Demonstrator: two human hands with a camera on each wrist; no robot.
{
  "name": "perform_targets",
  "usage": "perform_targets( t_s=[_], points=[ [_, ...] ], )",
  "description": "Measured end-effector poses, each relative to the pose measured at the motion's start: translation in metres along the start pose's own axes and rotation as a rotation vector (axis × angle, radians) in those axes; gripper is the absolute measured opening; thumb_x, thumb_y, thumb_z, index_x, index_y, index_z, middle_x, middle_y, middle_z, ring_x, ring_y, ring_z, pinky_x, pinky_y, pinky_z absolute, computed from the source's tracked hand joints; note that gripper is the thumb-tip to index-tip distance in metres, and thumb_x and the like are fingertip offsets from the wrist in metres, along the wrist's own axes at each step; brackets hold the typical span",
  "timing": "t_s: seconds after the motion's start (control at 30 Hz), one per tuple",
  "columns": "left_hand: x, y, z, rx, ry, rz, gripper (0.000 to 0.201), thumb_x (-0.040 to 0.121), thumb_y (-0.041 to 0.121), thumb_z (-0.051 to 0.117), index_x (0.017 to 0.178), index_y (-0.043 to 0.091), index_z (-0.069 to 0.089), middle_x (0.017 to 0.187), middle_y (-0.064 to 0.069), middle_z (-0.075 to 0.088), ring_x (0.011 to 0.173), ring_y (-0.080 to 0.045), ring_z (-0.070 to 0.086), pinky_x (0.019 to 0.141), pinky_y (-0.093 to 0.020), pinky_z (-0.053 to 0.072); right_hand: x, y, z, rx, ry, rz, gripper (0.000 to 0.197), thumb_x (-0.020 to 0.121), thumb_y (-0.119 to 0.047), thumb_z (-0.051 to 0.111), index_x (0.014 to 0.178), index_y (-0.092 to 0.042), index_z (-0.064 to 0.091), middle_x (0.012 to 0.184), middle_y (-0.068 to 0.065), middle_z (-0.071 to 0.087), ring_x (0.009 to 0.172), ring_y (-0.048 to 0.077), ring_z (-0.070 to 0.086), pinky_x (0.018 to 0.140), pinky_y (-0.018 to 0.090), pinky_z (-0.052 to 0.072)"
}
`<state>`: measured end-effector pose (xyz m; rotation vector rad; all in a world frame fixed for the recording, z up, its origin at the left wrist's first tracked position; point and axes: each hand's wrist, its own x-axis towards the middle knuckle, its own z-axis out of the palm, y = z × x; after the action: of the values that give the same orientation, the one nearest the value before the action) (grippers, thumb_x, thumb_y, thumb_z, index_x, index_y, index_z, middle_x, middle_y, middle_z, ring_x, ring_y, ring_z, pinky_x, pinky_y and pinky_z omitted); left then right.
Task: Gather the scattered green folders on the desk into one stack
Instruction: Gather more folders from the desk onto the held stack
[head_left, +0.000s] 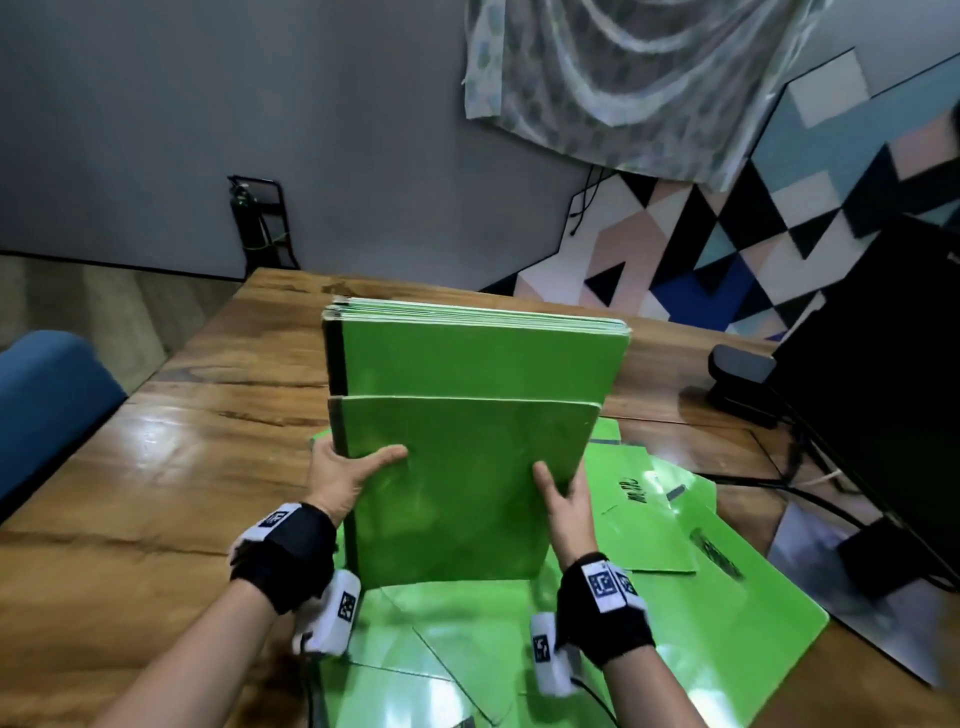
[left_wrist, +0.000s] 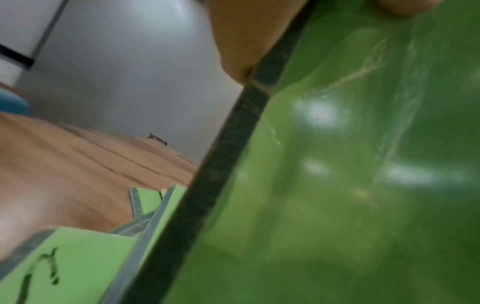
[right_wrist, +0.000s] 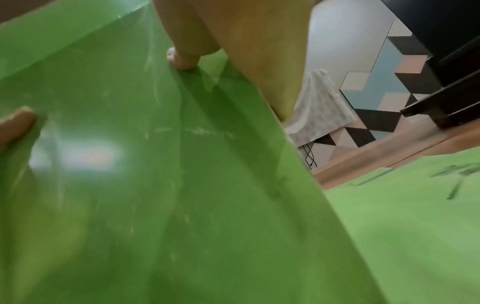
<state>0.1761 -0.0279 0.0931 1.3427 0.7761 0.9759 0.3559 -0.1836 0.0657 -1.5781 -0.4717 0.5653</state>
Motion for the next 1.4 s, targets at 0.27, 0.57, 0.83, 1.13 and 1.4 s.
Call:
perform_targets(
  t_s=[0.27,0.57,0.83,1.13,1.4],
  points=[
    [0.006,0.007,-0.004,-0.029,0.214,0.093,0.019,0.068,0.002,0.075,0.073,0.015,0.062,0.049,0.025,0.064,0.048,0.008,0.06,0.052,-0.011,0.052,0.007,0.05,-0.101,-0.424,0.227,0.312,0.066,0.083,-0.033,0.066,0.137,-0.007,0.037,0.141,0.022,0.038,0.127,0.035,0.041,0.106,0.045,0.035],
    [-0.003,0.0,-0.017,0.039,0.316,0.095,0.02,0.065,0.018,0.08,0.071,0.021,0.061,0.057,0.021,0.068,0.057,0.005,0.062,0.063,-0.015,0.055,-0.014,0.108,-0.235,-0.438,0.675,0.826,0.09,0.059,-0.042,0.074,0.131,-0.005,0.035,0.129,0.026,0.052,0.114,0.044,0.054,0.1,0.052,0.043],
    [-0.012,0.005,-0.007,0.054,0.373,0.096,0.029,0.069,0.017,0.077,0.066,0.021,0.048,0.052,0.015,0.061,0.047,0.01,0.053,0.048,-0.003,0.044,0.012,0.102,-0.207,-0.161,0.626,0.614,0.084,0.065,-0.024,0.082,0.133,0.0,0.037,0.135,0.023,0.049,0.119,0.04,0.052,0.103,0.047,0.04],
    [-0.017,0.009,-0.004,0.12,0.386,0.082,0.022,0.072,0.018,0.075,0.072,0.023,0.053,0.056,0.02,0.064,0.053,0.011,0.058,0.056,-0.007,0.048,0.057,0.073,-0.196,-0.17,0.455,0.516,0.053,0.08,-0.006,0.069,0.128,0.007,0.049,0.132,0.021,0.054,0.119,0.033,0.055,0.096,0.033,0.041],
    [-0.011,0.006,-0.007,0.154,0.488,0.041,0.058,0.071,0.023,0.076,0.114,-0.002,0.044,0.114,-0.021,0.055,0.101,-0.028,0.054,0.092,-0.036,0.043,0.064,0.032,-0.206,-0.332,0.544,0.285,0.043,0.091,-0.006,0.054,0.132,0.006,0.045,0.133,0.028,0.05,0.122,0.04,0.05,0.102,0.039,0.038]
  ],
)
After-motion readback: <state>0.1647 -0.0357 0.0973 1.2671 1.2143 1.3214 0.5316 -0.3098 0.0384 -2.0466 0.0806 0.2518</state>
